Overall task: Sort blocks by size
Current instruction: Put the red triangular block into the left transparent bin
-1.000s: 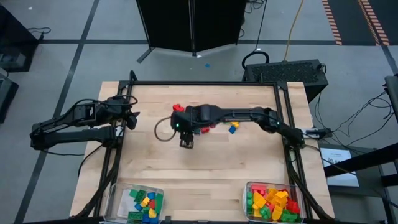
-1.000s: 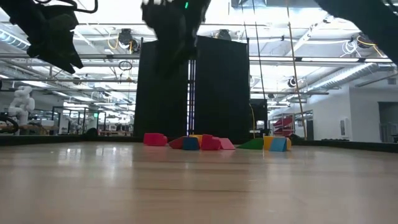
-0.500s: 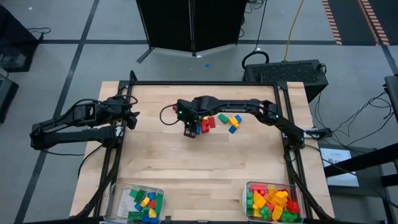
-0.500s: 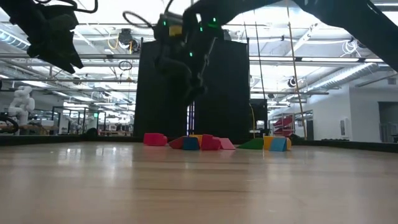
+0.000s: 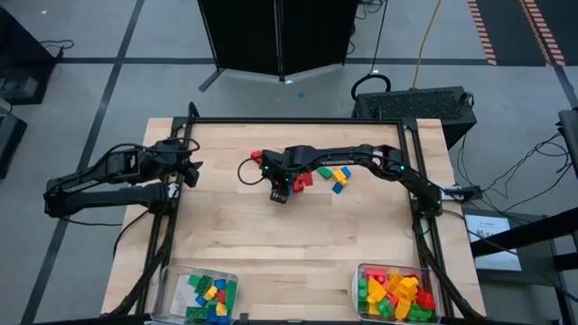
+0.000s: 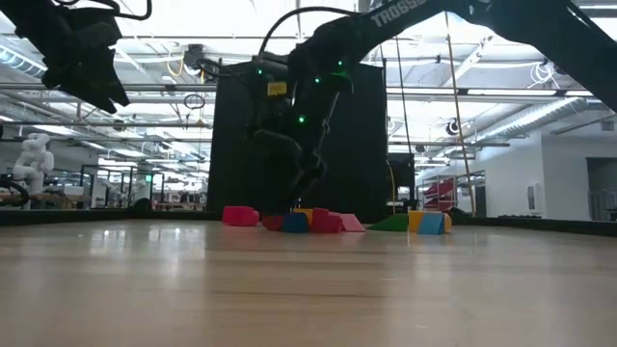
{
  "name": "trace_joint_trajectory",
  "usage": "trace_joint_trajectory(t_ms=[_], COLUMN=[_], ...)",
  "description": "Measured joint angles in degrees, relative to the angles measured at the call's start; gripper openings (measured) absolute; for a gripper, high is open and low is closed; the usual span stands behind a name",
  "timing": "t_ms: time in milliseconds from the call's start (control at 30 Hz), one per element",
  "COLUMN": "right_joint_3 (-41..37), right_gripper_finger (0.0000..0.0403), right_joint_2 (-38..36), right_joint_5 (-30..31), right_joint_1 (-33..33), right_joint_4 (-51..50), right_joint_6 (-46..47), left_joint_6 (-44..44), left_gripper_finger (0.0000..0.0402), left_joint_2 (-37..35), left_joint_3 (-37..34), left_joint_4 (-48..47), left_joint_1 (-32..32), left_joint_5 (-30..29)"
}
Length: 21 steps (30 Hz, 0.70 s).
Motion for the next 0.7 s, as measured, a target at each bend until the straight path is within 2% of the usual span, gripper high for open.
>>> trace_joint_trajectory(t_ms=[267, 700], right_joint_3=[-2.64, -2.11], right_gripper_finger=[0.0215, 0.0215], right_joint_2=[0.02, 0.0], right_joint_5=[-0.06, 0.37], right_joint_1=[-1.09, -1.09], right_joint_4=[4.33, 8.59], right_joint_6=[1.59, -3.43], left_joint_6=[0.0, 0.0], left_gripper_finger=[0.0255, 0.0255], left_joint_2=[0.0, 0.0], left_joint_3=[0.0, 0.0], left_joint_4=[0.0, 0.0], left_joint_1=[0.0, -0.01], left_joint_5=[-0.02, -0.06])
